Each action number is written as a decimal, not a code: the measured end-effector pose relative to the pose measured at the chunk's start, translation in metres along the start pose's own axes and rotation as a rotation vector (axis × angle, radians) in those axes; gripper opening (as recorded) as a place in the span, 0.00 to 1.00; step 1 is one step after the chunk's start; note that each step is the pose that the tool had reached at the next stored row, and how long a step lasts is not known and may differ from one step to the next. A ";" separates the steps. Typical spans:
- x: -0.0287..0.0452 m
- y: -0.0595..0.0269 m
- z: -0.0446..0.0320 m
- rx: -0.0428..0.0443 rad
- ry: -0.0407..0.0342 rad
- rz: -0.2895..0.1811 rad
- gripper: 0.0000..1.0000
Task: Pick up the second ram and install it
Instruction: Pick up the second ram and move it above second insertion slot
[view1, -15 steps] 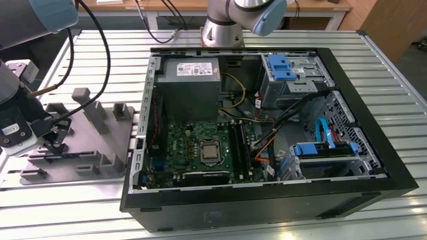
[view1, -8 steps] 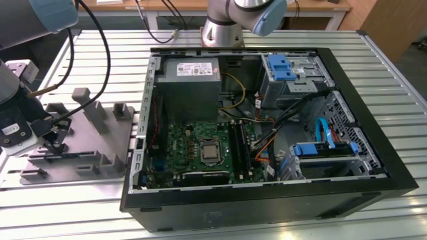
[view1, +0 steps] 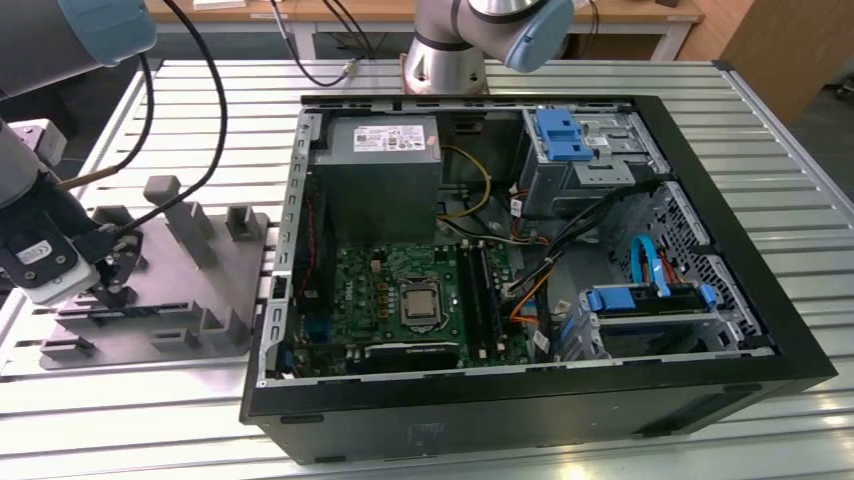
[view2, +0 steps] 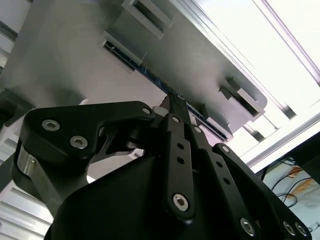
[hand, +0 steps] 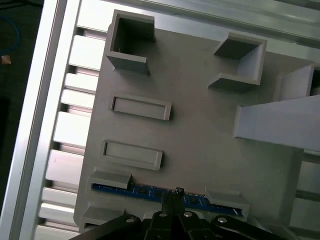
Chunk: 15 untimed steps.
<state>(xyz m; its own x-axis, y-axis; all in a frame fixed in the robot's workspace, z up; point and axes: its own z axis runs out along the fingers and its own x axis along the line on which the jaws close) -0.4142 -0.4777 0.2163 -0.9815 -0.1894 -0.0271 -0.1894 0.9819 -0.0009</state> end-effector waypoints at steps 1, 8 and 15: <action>0.0000 0.0000 0.0000 -0.0005 0.0000 -0.019 0.10; 0.0000 0.0000 0.0001 -0.0035 -0.0002 -0.130 0.10; 0.0000 -0.0002 0.0001 -0.0055 -0.0003 -0.203 0.10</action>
<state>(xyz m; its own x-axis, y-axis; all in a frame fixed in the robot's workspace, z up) -0.4141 -0.4779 0.2162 -0.9232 -0.3833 -0.0272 -0.3834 0.9236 -0.0009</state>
